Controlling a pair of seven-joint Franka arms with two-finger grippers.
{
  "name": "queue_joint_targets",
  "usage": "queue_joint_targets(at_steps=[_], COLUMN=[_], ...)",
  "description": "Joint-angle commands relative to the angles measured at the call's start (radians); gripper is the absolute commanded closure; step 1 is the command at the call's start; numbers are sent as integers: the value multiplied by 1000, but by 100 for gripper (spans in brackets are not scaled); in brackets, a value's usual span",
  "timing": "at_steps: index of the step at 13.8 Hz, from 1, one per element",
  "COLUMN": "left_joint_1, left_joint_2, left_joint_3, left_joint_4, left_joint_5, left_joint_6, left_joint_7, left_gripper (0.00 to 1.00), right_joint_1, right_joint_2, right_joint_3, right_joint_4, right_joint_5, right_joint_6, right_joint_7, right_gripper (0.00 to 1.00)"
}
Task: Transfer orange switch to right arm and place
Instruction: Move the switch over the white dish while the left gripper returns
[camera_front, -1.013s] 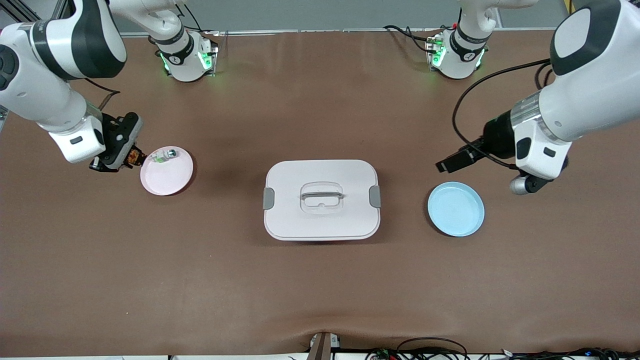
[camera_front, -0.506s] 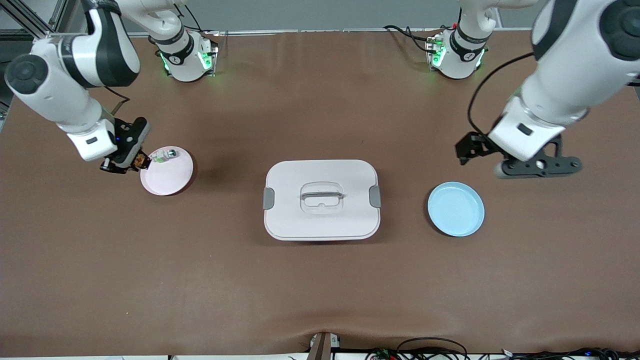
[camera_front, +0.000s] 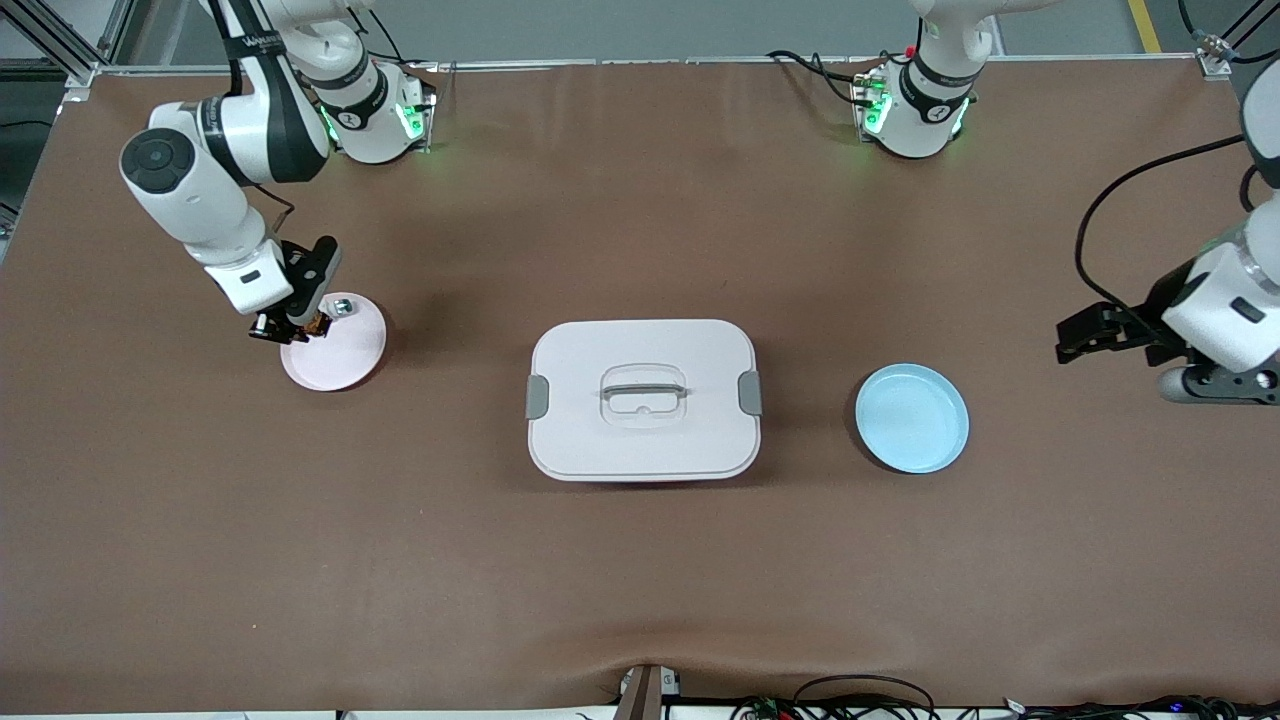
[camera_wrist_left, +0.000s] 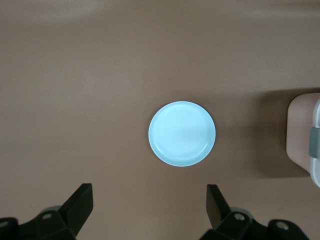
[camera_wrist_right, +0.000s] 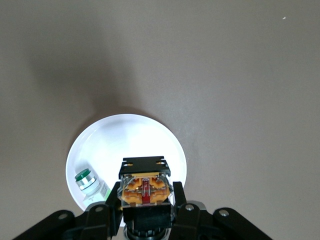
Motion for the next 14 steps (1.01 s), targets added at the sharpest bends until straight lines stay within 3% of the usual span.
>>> queue_joint_targets(at_steps=[1, 5, 8, 12, 14], left_joint_1=[2, -53, -182, -172, -170], left_joint_2=[-29, -102, -147, -225, -227], left_joint_3=[13, 68, 223, 230, 227], left_joint_4=[-21, -104, -156, -253, -250], left_joint_5=[-2, -11, -42, -65, -67], left_joint_6=[13, 51, 62, 82, 79], left_joint_7=[60, 55, 55, 60, 60], left_gripper=[0, 0, 0, 0, 0], right_joint_1=[-37, -77, -96, -96, -96], right_joint_2=[23, 186, 272, 301, 318], right_joint_3=[11, 11, 11, 11, 9], right_joint_4=[-93, -150, -147, -132, -109], right_joint_5=[-25, -27, -27, -25, -27], right_joint_6=[168, 436, 503, 500, 489], right_joint_7=[-3, -2, 3, 8, 2], right_gripper=[100, 100, 100, 100, 100])
